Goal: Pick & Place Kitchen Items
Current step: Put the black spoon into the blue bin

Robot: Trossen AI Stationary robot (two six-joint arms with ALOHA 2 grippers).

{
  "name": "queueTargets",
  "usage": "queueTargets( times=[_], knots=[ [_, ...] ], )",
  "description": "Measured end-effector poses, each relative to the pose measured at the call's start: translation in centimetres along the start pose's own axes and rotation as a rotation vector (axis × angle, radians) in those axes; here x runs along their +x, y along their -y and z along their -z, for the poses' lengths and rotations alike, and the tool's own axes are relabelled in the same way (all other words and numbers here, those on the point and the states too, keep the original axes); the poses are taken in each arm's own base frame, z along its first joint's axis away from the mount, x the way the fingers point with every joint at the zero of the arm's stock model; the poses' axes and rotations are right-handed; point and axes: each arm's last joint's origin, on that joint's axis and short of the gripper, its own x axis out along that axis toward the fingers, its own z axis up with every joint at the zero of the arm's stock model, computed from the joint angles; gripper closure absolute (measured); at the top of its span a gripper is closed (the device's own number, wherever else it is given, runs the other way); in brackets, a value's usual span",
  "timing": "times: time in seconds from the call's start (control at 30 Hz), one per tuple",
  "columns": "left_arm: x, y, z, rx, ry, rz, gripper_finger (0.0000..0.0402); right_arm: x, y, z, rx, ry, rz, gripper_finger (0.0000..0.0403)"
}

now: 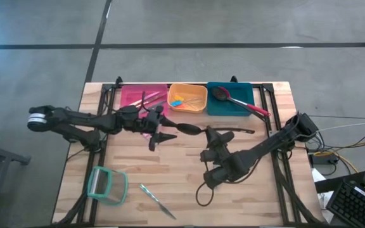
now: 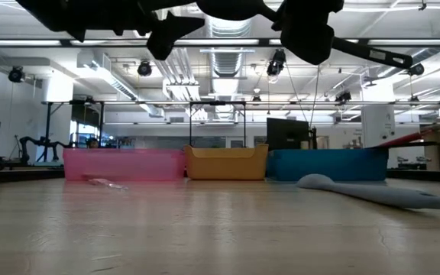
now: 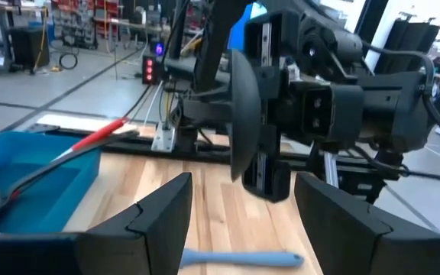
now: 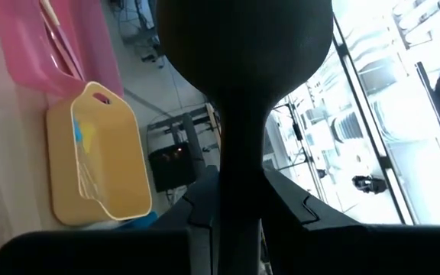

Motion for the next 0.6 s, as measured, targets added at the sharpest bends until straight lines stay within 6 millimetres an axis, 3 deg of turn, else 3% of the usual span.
queueTargets(
  times=[0.37, 0.6],
  knots=[
    [1.4, 0.0, -1.5, 0.028, 0.025, 0.033, 0.0165, 0.0, -0.1, 0.0, 0.003, -0.002, -0.028, 0.0351],
    [3.2, -0.3, -1.9, 0.034, -0.082, 0.019, 0.0165, 0.0, -0.2, 0.0, -0.001, -0.003, -0.041, 0.0351]
  ],
)
